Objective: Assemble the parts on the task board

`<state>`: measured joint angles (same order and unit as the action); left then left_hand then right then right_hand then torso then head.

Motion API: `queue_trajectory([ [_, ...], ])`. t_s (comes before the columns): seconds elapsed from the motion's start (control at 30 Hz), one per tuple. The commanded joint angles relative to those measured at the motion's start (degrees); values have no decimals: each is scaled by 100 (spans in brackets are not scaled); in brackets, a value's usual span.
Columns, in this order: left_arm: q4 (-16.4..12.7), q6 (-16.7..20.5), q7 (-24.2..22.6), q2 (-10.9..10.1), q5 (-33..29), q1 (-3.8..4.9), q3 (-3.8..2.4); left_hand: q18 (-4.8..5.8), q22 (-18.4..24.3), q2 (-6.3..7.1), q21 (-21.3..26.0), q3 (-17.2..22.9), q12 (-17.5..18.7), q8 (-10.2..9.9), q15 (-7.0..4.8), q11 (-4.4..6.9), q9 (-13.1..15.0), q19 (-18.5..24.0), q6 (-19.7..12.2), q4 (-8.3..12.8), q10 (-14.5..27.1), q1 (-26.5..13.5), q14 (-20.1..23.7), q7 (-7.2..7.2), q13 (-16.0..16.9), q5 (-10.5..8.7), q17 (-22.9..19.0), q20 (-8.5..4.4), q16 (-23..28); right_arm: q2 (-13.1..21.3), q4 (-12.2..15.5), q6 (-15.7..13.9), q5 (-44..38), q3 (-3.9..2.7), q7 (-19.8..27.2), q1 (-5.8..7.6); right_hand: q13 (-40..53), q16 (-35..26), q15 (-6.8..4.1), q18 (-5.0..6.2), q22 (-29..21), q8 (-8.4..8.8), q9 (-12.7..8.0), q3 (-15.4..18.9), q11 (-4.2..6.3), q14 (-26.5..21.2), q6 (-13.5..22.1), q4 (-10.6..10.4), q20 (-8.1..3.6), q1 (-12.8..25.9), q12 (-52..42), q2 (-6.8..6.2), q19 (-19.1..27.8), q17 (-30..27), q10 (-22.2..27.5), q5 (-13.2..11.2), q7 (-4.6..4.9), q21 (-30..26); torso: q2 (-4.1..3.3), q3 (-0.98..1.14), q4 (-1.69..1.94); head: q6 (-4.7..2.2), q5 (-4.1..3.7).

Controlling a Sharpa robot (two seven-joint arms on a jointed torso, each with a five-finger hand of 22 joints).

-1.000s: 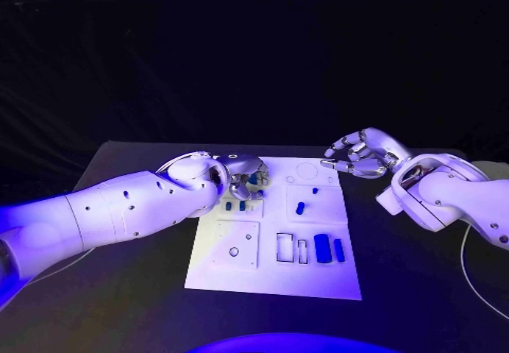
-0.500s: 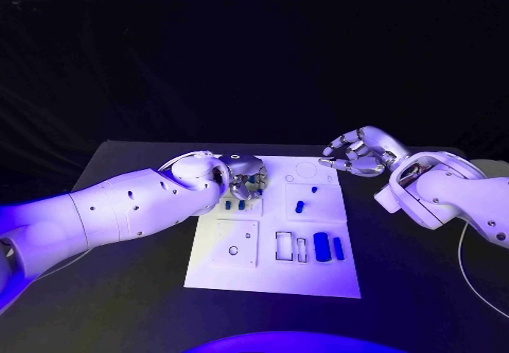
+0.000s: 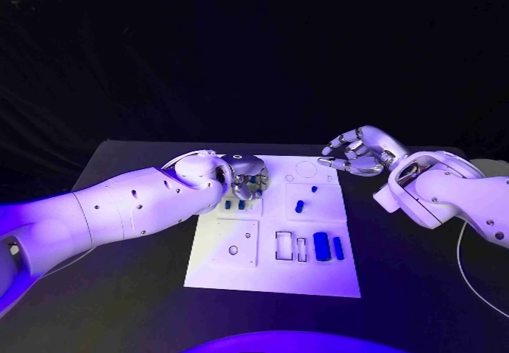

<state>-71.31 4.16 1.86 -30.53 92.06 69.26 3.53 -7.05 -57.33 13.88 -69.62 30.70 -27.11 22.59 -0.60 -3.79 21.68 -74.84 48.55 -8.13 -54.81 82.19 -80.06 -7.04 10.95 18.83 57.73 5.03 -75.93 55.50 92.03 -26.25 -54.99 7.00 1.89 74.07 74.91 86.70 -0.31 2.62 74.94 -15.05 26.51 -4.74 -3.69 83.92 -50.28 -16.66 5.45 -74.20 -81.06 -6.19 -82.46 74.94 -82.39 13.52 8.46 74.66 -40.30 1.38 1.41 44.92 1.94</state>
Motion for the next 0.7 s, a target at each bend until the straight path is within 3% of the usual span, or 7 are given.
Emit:
queue_trajectory([
  [0.03,46,-245,71,40,42,-17,12,48,-24,-52,-37,59,59,-47,-1,-9,-18,-36,20,9,-44,8,-43,-23,-54,-24,-17,14,-41,-3,8,37,-21,0,39,-4,625,-31,-25,113,329,-24,8,20,6,382,17,17,-1,17,6,52,35,493,19,39,-13,-13,0,1,-1,8,-8],
  [0.33,124,-287,124,88,42,-34,16,84,-253,-169,-215,314,162,-119,12,-16,-52,-112,211,256,-301,150,-108,-70,-128,-145,-17,37,-90,0,10,32,-21,0,45,-4,626,-35,-26,113,328,-29,10,22,7,380,12,15,-1,17,5,57,36,488,18,40,-14,-16,4,0,-3,21,-16],
  [0.7,105,179,-4,55,-18,-44,16,114,-456,-188,-374,504,308,-174,21,-25,-64,-178,437,452,-602,73,-163,-99,-173,-205,-25,47,-132,2,13,17,-22,-1,56,-4,628,-35,-26,114,325,-32,11,23,8,380,9,11,-1,21,3,64,37,490,15,42,-15,-21,8,-4,5,6,-16],
])
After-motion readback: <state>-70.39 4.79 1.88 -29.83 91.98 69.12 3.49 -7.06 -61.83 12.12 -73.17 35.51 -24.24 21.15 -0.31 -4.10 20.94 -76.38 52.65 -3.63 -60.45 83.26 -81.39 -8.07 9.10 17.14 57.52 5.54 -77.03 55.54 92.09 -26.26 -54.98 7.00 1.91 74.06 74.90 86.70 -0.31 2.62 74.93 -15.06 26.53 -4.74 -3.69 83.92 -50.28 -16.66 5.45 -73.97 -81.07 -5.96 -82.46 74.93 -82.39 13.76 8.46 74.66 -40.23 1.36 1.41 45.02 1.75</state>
